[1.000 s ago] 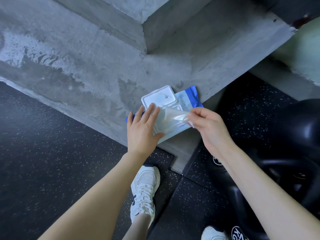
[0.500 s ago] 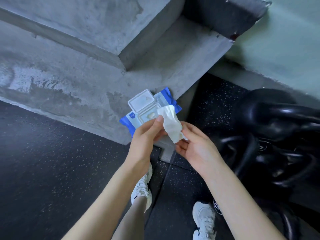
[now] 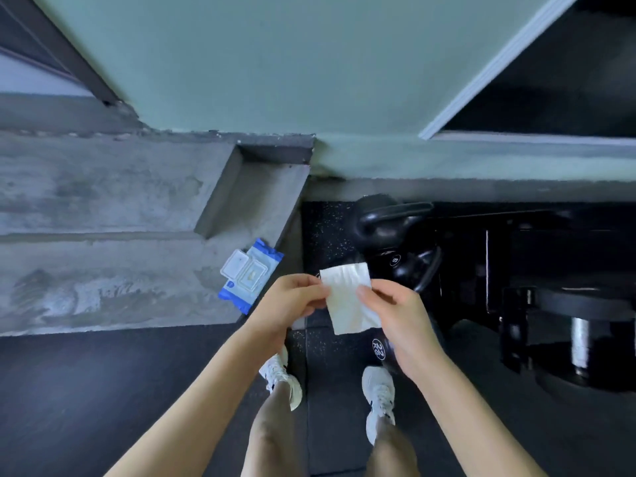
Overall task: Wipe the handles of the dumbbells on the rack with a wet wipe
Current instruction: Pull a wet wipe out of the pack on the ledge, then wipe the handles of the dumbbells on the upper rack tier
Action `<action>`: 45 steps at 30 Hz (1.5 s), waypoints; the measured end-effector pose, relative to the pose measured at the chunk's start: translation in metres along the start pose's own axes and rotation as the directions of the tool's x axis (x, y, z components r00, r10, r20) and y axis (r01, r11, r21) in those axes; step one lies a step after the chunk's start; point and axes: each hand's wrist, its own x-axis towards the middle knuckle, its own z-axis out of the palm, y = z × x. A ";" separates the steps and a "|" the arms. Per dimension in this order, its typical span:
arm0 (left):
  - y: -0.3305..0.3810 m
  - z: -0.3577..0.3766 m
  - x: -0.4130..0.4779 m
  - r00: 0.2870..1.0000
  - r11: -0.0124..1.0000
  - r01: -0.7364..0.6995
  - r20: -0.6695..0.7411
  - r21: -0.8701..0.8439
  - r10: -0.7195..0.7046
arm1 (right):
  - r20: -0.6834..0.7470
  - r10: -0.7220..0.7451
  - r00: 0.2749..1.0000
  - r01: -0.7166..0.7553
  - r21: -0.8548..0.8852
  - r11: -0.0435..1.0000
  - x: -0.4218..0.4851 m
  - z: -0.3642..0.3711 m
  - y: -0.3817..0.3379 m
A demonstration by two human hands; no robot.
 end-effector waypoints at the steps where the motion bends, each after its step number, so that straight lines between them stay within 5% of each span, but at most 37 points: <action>1: 0.013 0.011 -0.010 0.999 1.000 -0.003 0.042 0.018 0.003 | -0.021 -0.012 1.000 0.012 0.012 1.000 -0.015 -0.011 -0.007; 10: 0.094 0.152 -0.072 0.949 0.906 -0.298 0.193 0.301 0.248 | -0.108 -0.054 0.993 0.079 0.252 0.964 -0.111 -0.143 -0.039; 18: 0.097 0.351 -0.129 0.895 0.869 -0.416 0.288 0.266 0.340 | -0.282 -0.105 0.954 0.199 0.328 0.924 -0.188 -0.336 -0.010; 25: 0.086 0.489 -0.184 0.869 0.842 -0.494 0.155 0.216 0.470 | -0.292 -0.172 0.941 0.293 0.446 0.846 -0.234 -0.473 0.006; 29: 0.089 0.527 -0.198 0.874 0.860 -0.486 0.080 0.154 0.480 | -0.155 -0.193 0.969 0.247 0.626 0.740 -0.246 -0.507 0.010; 37: 0.110 0.563 -0.187 0.881 0.838 -0.472 0.151 0.272 0.448 | -0.311 -0.114 0.944 0.311 0.715 0.626 -0.242 -0.539 0.010; 45: 0.133 0.615 -0.142 0.879 0.834 -0.477 0.117 0.279 0.463 | -0.422 -0.151 0.894 0.391 0.568 0.724 -0.198 -0.595 -0.011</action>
